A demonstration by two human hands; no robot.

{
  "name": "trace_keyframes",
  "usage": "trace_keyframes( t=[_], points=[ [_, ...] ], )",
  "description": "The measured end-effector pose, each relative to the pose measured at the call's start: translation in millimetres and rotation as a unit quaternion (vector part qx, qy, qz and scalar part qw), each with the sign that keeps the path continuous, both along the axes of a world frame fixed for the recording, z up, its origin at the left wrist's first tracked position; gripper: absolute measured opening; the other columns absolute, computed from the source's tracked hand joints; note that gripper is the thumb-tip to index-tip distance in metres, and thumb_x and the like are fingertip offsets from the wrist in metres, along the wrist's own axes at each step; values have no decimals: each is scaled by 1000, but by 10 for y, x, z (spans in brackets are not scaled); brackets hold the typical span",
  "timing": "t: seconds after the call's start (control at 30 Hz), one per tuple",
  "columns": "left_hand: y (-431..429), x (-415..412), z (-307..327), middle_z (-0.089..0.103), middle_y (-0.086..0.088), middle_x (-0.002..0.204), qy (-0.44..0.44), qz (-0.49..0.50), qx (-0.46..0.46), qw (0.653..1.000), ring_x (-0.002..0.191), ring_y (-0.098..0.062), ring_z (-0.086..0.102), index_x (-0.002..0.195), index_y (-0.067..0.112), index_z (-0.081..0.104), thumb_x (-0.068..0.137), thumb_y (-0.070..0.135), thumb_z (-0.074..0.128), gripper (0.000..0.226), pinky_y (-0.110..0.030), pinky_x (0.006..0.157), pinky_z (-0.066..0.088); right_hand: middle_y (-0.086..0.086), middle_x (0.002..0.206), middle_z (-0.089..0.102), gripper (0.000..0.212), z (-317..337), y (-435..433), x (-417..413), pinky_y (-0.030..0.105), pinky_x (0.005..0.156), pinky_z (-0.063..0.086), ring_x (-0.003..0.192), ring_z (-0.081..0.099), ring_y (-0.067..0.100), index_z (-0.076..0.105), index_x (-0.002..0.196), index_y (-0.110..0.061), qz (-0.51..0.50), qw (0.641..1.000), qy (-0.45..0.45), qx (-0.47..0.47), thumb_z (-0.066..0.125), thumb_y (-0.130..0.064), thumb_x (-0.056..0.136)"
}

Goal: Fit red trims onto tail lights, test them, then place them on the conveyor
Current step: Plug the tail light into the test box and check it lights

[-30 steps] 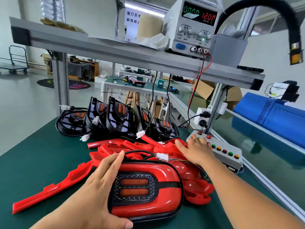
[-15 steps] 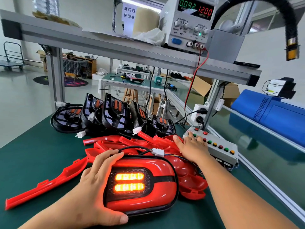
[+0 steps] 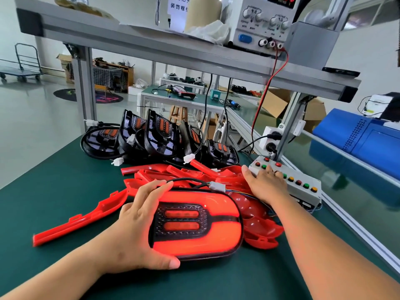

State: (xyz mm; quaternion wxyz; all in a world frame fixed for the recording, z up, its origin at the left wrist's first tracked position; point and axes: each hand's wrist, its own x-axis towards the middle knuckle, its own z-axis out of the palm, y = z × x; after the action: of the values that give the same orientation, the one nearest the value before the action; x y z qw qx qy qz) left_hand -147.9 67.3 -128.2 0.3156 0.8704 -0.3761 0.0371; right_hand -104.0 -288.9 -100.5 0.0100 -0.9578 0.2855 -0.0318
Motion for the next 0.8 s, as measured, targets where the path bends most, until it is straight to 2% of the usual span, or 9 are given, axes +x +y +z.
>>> trace_keyframes(
  t=[0.27, 0.4, 0.57, 0.7, 0.8],
  points=[
    [5, -10, 13, -10, 38, 144, 8, 5, 11, 1000, 132, 24, -9, 130, 70, -20, 38, 94, 64, 127, -32, 115, 14, 10, 163, 15, 106, 40, 34, -37, 49, 114, 20, 143, 18, 37, 32, 152, -11, 0, 1000, 11, 8, 1, -84, 80],
    [6, -23, 27, -11, 39, 143, 2, 4, 12, 1000, 132, 25, -8, 136, 61, -13, 41, 90, 67, 128, -34, 116, 15, 10, 163, 16, 104, 58, 30, -41, 50, 115, 18, 144, 17, 38, 34, 151, -11, 2, 1000, 13, 10, 2, -82, 83],
    [4, -17, 23, -10, 39, 144, 1, 0, 8, 1000, 135, 22, -7, 134, 63, -16, 41, 90, 66, 127, -34, 116, 16, 10, 162, 19, 103, 67, 22, -45, 50, 115, 19, 143, 19, 38, 36, 151, -12, 7, 1000, 12, 10, 2, -82, 82],
    [7, -8, 19, -9, 40, 143, -2, 0, 3, 1000, 134, 23, -6, 137, 57, -10, 40, 91, 66, 128, -31, 113, 16, 9, 163, 17, 102, 82, 14, -45, 51, 115, 18, 145, 17, 37, 32, 152, -12, 2, 1000, 16, 15, 2, -82, 83],
    [14, -4, 8, -9, 41, 143, 1, 2, -1, 1000, 134, 23, -5, 139, 55, -6, 40, 91, 66, 127, -32, 113, 17, 8, 160, 24, 101, 77, 17, -62, 51, 112, 22, 141, 22, 36, 35, 150, -11, 4, 1000, 10, 2, 3, -80, 84]
  ],
)
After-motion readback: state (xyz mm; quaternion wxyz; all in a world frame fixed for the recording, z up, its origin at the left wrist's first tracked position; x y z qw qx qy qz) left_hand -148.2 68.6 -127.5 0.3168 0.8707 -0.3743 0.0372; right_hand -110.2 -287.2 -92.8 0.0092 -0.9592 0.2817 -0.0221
